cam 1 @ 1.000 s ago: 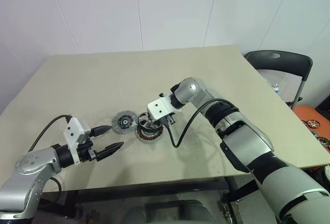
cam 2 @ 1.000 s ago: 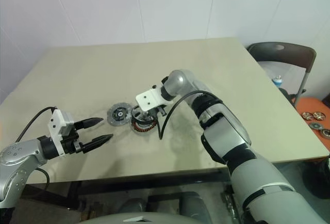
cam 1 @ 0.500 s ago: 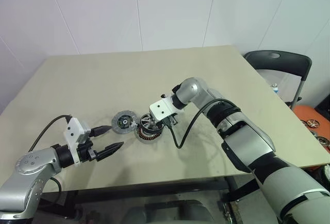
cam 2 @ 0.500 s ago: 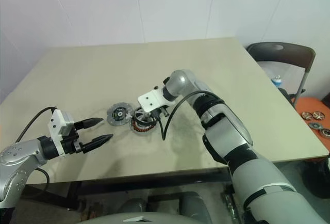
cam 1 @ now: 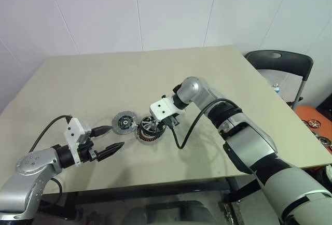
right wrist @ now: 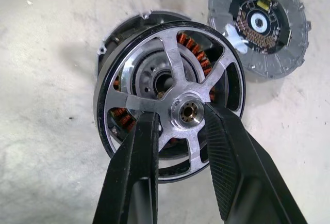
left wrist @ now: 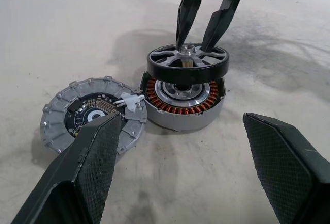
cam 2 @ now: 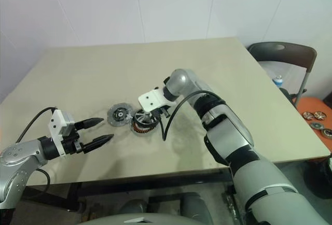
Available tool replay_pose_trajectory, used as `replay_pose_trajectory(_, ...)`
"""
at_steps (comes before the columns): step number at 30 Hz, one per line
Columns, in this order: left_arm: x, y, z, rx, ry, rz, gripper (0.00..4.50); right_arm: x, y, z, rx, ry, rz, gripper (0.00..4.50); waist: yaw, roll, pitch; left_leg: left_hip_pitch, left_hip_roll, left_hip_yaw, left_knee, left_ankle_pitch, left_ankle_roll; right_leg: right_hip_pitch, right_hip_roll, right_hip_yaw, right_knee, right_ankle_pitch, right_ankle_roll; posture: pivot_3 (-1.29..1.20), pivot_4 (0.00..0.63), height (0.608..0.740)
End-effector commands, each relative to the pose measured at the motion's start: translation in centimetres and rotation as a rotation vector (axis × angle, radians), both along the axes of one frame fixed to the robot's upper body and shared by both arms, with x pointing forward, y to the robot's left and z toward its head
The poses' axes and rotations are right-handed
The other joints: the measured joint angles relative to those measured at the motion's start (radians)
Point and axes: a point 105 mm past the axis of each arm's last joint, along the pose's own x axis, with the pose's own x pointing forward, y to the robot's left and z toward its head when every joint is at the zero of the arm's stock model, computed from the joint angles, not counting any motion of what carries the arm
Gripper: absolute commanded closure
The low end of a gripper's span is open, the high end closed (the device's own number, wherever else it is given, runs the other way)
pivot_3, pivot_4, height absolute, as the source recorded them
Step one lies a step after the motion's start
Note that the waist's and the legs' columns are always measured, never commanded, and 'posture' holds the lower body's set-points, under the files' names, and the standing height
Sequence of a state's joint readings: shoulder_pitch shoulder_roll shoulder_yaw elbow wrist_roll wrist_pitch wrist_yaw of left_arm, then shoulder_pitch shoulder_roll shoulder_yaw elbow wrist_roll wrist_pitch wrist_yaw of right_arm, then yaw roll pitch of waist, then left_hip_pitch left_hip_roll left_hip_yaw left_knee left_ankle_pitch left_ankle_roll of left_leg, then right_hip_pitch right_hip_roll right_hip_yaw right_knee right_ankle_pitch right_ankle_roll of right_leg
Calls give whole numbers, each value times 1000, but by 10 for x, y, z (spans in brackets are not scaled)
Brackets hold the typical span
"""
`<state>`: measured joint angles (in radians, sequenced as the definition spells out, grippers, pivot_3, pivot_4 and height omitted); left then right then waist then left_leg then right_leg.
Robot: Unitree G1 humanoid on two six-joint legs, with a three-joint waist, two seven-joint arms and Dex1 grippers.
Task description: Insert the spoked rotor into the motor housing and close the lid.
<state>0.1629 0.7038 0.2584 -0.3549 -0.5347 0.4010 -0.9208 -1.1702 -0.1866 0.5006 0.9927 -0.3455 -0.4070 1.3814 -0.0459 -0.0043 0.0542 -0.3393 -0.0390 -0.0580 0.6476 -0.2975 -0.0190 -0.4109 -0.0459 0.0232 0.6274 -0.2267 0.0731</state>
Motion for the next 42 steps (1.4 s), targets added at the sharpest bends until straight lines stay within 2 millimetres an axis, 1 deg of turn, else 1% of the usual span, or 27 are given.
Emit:
replay_pose_trajectory(1,1,-2,8,-1,-41,-7,484,0,10,16,58,-26,22,3544,0,0,0,0,0,0,0,0,0,0,0,0,0,0,0,0,0,740)
replay_pose_trajectory(5,1,-2,9,-1,-43,-8,484,1,12,13,63,-37,12,3544,0,0,0,0,0,0,0,0,0,0,0,0,0,0,0,0,0,740)
replay_pose_trajectory(12,1,-2,8,-1,-41,-9,484,7,18,26,107,-58,-14,3544,1,0,0,0,0,0,0,0,0,0,0,0,0,0,0,0,0,740)
replay_pose_trajectory(14,1,-2,8,-3,-40,-10,484,8,16,28,102,-61,-16,3544,1,0,0,0,0,0,0,0,0,0,0,0,0,0,0,0,0,740)
replay_pose_trajectory(19,1,-3,8,-5,-41,-10,484,3,9,29,62,-37,20,3544,1,0,0,0,0,0,0,0,0,0,0,0,0,0,0,0,0,740)
replay_pose_trajectory(24,2,-3,8,-7,-43,-11,484,-1,12,23,63,-29,35,3544,1,0,0,0,0,0,0,0,0,0,0,0,0,0,0,0,0,740)
replay_pose_trajectory(29,2,-3,8,-6,-44,-11,484,-4,17,23,81,-21,39,3544,1,0,0,0,0,0,0,0,0,0,0,0,0,0,0,0,0,740)
replay_pose_trajectory(42,1,-3,8,-5,-45,-7,484,-2,9,5,32,-17,14,3544,1,0,0,0,0,0,0,0,0,0,0,0,0,0,0,0,0,740)
